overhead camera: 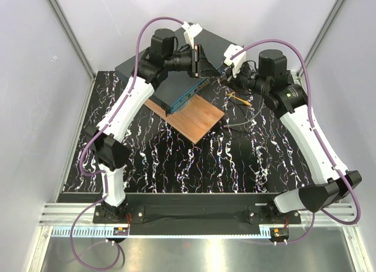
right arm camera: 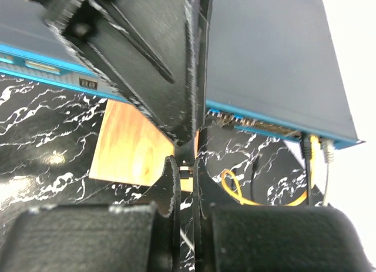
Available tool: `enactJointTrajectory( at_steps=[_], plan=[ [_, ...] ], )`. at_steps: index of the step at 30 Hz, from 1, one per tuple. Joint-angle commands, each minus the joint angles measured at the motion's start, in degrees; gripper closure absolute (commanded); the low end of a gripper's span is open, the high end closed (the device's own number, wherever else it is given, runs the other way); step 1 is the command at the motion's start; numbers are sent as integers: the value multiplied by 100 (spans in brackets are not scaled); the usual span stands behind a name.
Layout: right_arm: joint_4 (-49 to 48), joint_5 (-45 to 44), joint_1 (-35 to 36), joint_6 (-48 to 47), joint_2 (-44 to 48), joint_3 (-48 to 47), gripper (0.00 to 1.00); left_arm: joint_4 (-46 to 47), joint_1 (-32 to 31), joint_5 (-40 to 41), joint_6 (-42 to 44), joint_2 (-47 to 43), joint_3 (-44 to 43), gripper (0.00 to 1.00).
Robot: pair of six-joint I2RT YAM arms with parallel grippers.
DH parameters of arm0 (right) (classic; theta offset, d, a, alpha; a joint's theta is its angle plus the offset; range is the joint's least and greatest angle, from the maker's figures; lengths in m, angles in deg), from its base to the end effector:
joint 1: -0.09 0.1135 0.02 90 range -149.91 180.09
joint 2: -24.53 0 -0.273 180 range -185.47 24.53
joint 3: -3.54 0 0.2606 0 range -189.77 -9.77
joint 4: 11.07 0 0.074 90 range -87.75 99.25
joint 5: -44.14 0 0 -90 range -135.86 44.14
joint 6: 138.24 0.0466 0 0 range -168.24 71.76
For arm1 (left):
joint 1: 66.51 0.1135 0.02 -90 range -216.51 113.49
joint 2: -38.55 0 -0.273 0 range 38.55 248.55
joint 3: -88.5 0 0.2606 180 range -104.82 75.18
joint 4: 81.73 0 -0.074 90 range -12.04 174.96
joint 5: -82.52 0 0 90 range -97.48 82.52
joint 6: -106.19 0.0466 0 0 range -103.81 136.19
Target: Insert the plug into the switch port
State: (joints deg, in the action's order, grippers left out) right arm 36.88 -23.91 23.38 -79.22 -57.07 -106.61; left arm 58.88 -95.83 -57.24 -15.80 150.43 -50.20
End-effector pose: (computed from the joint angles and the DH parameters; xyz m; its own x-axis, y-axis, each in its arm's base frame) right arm 0.2867 0.1424 0.4692 0.0939 -0.4794 -0.8726 -0.7491 0.5433 -0.3791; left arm 0.3801 -0.2543 0.4618 -0.6727 -0.0147 -0.7398 0.7187 0.2247 -0.6580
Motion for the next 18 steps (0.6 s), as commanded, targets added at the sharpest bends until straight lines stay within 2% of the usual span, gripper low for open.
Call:
enactJointTrajectory(
  at_steps=[1, 3, 4, 5, 6, 7, 8, 10, 13, 18],
  plan=[
    [-519, 81, 97, -101, 215, -11, 100, 692, 32, -298, -536, -78, 22, 74],
    [-510, 204, 106, -162, 232, 7, 100, 763, 67, -306, -668, -104, 84, 81],
    [-519, 204, 114, -163, 241, 16, 100, 789, 102, -298, -729, -122, 154, 93],
    [-510, 186, 115, -180, 250, 7, 94, 937, 119, -306, -817, -139, 233, 98],
    [-536, 134, 115, -171, 268, 33, 83, 1026, 189, -315, -1009, -174, 294, 100],
    [-545, 81, 115, -163, 276, 68, 76, 1253, 233, -350, -1150, -192, 434, 100],
    [-554, -15, 115, -189, 337, 112, 63, 1429, 277, -385, -1317, -218, 523, 100],
    [-528, -68, 115, -495, 408, 305, 53, 1685, 392, -473, -1722, -262, 646, 100],
    [-413, -33, 115, -944, 470, 420, 48, 1940, 401, -561, -1889, -394, 848, 100],
    [-1009, 221, 114, -1234, 628, 770, 50, 2266, 427, -605, -2074, -412, 955, 100]
  ],
)
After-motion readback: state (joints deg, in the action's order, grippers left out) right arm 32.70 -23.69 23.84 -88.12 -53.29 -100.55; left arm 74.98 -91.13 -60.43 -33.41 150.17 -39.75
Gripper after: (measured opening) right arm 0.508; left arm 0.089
